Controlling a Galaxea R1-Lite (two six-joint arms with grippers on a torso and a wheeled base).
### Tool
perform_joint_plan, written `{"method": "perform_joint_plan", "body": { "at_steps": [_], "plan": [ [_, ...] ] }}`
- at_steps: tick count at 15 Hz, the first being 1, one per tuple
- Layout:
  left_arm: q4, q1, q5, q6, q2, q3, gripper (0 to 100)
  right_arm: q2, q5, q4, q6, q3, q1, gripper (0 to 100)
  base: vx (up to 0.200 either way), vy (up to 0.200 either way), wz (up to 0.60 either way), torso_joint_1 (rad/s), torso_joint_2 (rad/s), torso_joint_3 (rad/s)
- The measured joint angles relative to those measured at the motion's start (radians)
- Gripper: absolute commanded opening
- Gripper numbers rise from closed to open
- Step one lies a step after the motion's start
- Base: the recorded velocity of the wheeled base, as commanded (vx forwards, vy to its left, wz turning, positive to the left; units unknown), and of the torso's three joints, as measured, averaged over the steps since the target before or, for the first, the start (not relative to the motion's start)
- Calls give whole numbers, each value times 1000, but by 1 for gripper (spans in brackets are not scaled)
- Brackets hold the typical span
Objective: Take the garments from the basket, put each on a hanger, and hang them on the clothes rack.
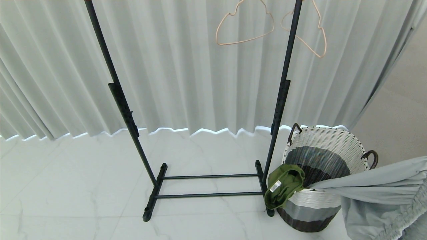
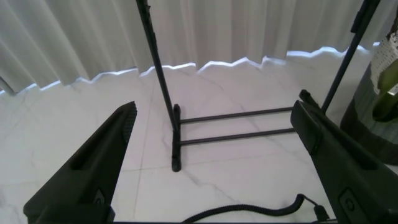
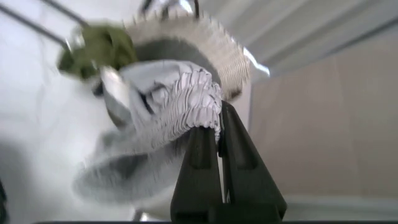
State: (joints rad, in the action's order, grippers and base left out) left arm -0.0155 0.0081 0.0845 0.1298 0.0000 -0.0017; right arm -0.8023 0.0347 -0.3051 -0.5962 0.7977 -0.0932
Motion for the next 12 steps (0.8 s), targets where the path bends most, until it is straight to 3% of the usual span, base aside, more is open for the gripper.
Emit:
{"method": "perform_joint_plan", "body": {
  "at_steps": [8, 12],
  "plan": [
    [0, -1, 0, -1, 0, 0, 100, -181, 0, -333, 63, 499, -107, 0, 0, 0, 0, 0, 0, 0],
    [1, -1, 0, 10, 0, 0, 100, -244, 13, -502, 269, 625, -285, 0, 0, 0, 0, 0, 0, 0]
  ]
}}
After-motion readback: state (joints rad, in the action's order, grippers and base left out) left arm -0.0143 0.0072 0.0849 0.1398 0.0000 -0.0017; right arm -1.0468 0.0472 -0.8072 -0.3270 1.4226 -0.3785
